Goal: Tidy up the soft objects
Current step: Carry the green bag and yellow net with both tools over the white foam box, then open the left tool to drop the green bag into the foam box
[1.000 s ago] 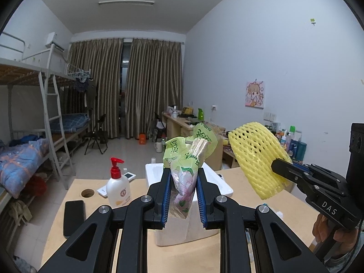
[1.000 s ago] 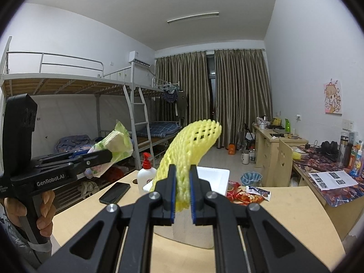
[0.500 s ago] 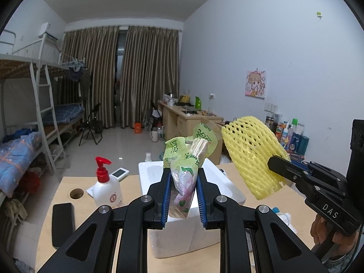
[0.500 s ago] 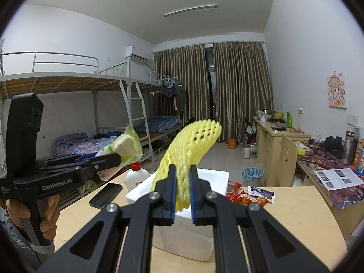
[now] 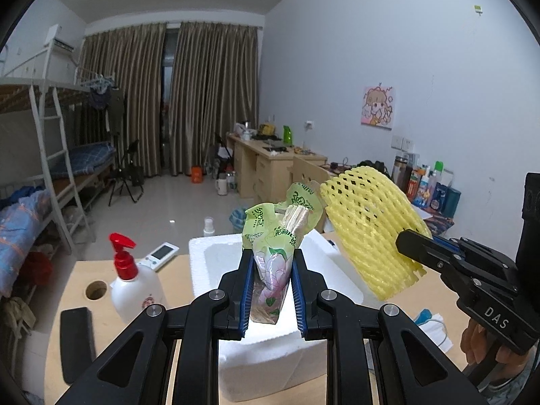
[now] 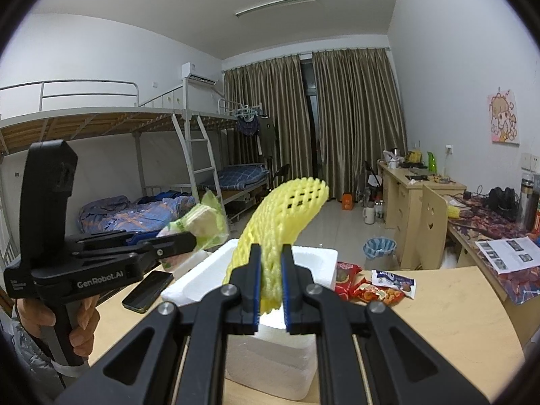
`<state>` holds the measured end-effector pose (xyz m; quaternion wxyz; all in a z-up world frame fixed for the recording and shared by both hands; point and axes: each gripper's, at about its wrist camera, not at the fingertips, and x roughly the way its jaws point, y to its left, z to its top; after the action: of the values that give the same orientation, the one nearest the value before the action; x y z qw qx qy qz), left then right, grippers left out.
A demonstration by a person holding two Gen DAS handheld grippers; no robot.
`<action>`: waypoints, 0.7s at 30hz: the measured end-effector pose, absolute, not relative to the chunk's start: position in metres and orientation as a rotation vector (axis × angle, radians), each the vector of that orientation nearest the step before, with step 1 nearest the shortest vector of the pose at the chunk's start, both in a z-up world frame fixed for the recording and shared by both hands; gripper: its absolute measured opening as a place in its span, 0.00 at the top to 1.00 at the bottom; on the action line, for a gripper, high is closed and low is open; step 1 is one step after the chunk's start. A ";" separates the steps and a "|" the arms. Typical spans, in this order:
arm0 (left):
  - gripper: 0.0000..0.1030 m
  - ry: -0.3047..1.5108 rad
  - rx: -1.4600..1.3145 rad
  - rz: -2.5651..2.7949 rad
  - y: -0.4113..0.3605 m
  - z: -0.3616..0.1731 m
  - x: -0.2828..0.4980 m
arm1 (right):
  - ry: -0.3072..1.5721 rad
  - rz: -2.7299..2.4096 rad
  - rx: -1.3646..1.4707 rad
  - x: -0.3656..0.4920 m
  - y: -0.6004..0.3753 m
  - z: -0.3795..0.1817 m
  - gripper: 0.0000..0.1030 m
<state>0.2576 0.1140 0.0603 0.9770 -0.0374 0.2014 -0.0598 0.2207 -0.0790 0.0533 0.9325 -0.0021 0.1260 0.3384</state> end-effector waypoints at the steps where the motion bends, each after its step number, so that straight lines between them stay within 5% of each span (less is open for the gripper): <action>1: 0.78 0.412 -0.077 -0.124 0.114 0.058 0.263 | 0.263 0.693 -0.001 0.224 -0.079 0.053 0.87; 17: 0.78 0.494 -0.062 -0.142 0.109 0.037 0.309 | 0.305 0.697 0.018 0.240 -0.080 0.048 0.87; 21: 0.66 0.504 -0.062 -0.134 0.108 0.036 0.313 | 0.305 0.695 0.017 0.240 -0.080 0.048 0.87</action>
<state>0.3130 0.1077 0.0358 0.9657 -0.0307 0.2491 -0.0661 0.2404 -0.0799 0.0480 0.9288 0.0085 0.1487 0.3392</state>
